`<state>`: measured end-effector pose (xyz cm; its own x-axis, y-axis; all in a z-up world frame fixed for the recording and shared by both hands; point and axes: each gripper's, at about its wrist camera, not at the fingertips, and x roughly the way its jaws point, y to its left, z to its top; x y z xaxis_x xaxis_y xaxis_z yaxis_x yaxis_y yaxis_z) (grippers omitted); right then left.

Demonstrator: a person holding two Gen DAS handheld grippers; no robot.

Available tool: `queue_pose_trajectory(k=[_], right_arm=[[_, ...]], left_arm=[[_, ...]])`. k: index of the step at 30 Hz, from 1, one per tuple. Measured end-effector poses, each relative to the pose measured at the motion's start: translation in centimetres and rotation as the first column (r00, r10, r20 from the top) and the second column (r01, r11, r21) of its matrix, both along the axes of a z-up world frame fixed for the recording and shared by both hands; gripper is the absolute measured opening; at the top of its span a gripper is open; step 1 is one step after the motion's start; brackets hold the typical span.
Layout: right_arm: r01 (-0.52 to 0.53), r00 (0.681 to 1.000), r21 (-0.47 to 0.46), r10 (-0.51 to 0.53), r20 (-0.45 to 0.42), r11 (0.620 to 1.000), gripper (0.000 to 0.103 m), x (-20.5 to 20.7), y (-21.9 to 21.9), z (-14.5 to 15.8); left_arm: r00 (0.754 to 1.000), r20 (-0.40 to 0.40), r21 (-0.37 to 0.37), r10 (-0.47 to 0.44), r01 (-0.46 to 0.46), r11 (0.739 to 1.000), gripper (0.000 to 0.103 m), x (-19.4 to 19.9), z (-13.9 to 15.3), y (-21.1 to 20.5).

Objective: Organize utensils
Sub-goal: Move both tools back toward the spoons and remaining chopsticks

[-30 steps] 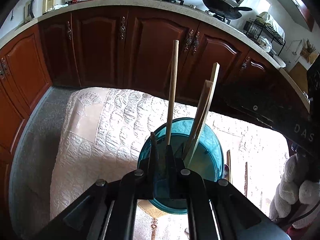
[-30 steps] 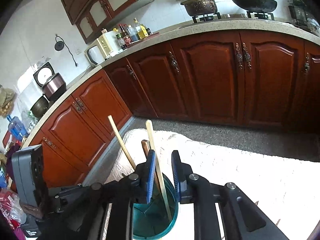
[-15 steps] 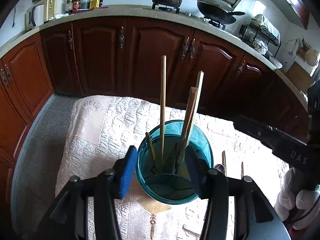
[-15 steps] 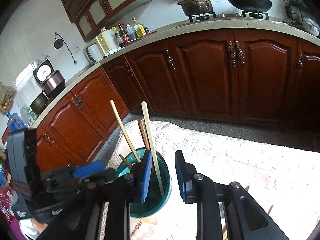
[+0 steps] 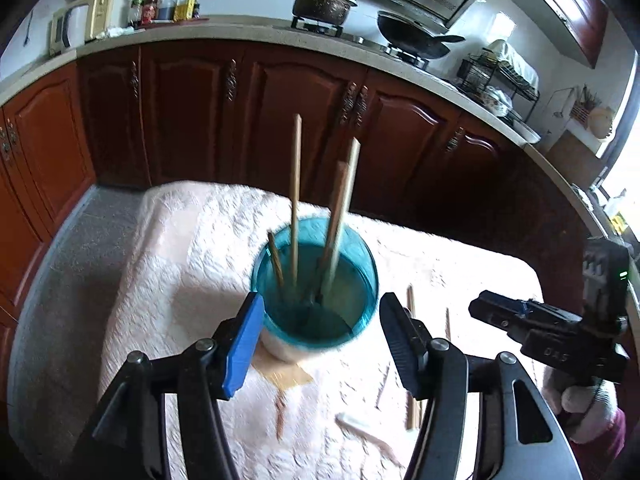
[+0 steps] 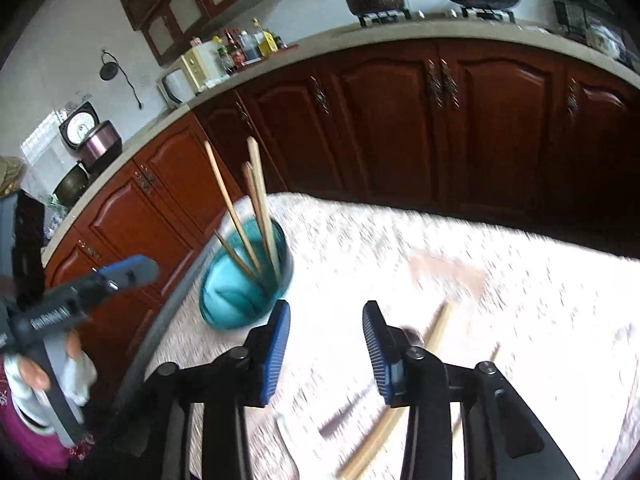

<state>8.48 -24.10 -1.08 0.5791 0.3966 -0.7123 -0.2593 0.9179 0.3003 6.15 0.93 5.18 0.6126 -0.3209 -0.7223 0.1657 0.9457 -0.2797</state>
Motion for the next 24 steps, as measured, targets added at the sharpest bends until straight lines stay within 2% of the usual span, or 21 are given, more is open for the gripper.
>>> queue_pose_trajectory(k=[3,7,14,20,24], right_arm=[[0.007,0.999,-0.025,-0.008,-0.039,1.0,0.042,-1.7,-1.4,-2.0],[0.038,0.993,-0.029,-0.041,-0.108,0.999,0.042,-3.3,-3.5,-5.0],[0.108,0.978,-0.007,-0.108,-0.177,0.994,0.042,-4.9,-5.9,-8.4],[0.14,0.97,-0.008,-0.138,-0.202,0.99,0.042,-5.4,-6.7,-9.9],[0.148,0.968,0.0,-0.144,-0.207,0.989,0.042,-5.5,-6.9,-10.1]], left_arm=[[0.999,-0.04,-0.017,-0.031,0.031,0.999,0.061,-1.4,-1.4,-0.3],[0.989,-0.132,-0.078,-0.07,0.06,0.995,0.061,-2.7,-4.3,-0.8],[0.963,-0.26,-0.096,-0.07,0.047,0.994,0.061,-4.1,-9.7,-2.3],[0.948,-0.312,-0.115,-0.067,0.032,0.993,0.061,-4.4,-12.1,-4.1],[0.948,-0.314,-0.082,-0.056,0.031,0.996,0.061,-4.1,-12.8,-4.8]])
